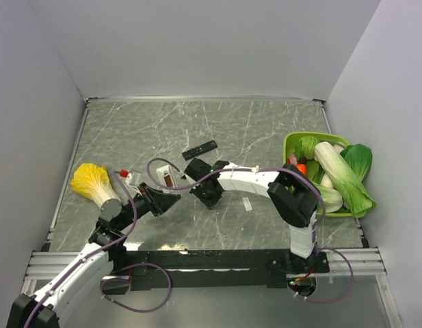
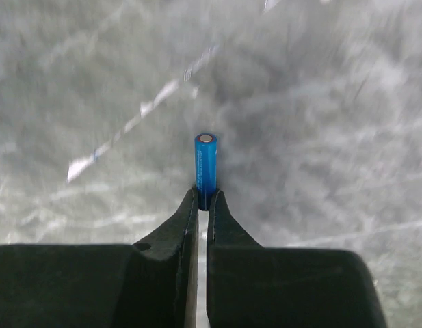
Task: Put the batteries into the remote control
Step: Pick up the battery from the center of the board, then load the battery into the remote control.
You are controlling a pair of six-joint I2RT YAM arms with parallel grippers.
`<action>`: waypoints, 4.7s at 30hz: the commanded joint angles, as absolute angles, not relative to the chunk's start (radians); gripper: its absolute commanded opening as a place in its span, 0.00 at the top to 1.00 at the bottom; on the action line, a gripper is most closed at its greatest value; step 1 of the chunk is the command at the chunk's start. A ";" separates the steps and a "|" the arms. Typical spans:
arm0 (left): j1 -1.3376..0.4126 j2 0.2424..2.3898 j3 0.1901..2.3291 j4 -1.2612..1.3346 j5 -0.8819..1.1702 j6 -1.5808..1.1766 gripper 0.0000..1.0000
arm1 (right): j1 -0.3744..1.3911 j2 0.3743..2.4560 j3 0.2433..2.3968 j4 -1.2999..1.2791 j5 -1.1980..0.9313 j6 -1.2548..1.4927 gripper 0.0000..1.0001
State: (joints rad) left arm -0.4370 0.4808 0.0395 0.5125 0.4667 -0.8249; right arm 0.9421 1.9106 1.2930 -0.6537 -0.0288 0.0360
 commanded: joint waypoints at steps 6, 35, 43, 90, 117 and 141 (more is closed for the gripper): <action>-0.433 0.613 0.015 0.785 0.477 -0.885 0.99 | 0.871 1.588 1.406 -0.816 -0.127 0.132 1.00; -0.531 0.908 0.069 1.092 0.327 -1.169 0.98 | 0.903 1.884 2.232 -1.345 -0.394 0.486 1.00; -0.584 0.971 0.106 1.140 0.311 -1.173 0.98 | 0.905 1.901 2.151 -1.336 -0.399 0.512 1.00; -0.641 1.077 0.176 1.250 0.373 -1.187 0.98 | 0.879 1.957 2.157 -1.233 -0.267 0.449 1.00; -0.640 1.092 0.138 1.307 0.316 -1.252 0.98 | 0.880 1.934 2.181 -1.275 -0.272 0.449 0.63; -0.630 1.092 0.115 1.358 0.304 -1.279 0.98 | 0.879 1.374 1.612 -0.530 -0.482 -0.096 0.05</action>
State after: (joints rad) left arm -0.6334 1.1023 0.1177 1.2602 0.3153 -1.2728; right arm 0.8856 1.5566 1.8072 -0.8715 -0.3923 0.1421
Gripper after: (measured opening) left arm 0.288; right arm 0.943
